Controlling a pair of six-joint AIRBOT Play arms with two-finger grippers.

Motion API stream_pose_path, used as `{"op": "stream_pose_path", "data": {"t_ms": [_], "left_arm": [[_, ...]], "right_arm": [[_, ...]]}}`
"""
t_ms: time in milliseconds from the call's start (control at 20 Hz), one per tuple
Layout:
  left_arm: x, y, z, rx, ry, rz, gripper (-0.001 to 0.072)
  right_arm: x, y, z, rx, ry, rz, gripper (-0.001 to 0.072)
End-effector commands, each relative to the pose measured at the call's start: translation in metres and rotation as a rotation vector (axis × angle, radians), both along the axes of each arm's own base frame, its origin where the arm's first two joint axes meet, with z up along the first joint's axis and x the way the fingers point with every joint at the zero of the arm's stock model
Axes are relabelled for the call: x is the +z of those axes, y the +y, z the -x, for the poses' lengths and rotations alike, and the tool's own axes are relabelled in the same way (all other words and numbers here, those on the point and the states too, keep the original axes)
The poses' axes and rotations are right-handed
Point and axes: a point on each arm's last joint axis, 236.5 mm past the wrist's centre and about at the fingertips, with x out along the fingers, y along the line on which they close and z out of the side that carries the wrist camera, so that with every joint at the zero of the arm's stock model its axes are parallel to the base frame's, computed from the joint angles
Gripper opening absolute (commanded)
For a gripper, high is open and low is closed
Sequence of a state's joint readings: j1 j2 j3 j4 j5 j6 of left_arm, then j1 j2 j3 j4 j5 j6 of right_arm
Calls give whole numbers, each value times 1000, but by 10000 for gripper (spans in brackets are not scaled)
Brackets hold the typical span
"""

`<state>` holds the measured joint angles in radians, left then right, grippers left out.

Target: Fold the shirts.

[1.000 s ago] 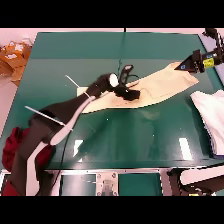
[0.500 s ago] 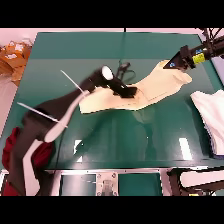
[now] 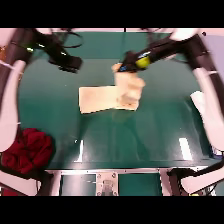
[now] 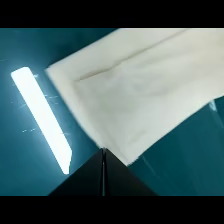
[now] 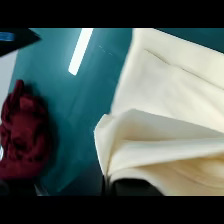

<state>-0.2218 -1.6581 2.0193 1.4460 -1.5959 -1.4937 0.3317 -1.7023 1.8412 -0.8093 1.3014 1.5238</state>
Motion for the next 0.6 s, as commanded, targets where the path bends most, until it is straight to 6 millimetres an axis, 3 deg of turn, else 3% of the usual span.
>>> {"op": "stream_pose_path", "data": {"t_ms": [0,50,100,150,200,250,350,450,550], "left_arm": [[17,66,2,121,-20,-93,21],[16,69,2,125,-14,-95,21],[15,69,2,118,-15,-99,21],[14,69,2,118,-14,-98,20],[14,69,2,118,-13,-99,21],[15,69,2,119,-16,-98,21],[15,69,2,119,-16,-99,20],[15,69,1,119,-17,-98,21],[15,69,2,120,-16,-98,21]], "right_arm": [[-60,137,1,-50,-37,-99,236],[-78,169,9,-63,-3,-145,435],[-93,189,13,-87,17,-176,435],[-101,194,12,-100,27,-181,434],[-101,183,7,-104,47,-172,422],[-95,162,-2,-100,69,-162,390],[-74,96,-23,-93,99,-135,366],[-56,14,-40,-116,132,-88,351],[-56,-70,-51,-176,141,20,351]]}}
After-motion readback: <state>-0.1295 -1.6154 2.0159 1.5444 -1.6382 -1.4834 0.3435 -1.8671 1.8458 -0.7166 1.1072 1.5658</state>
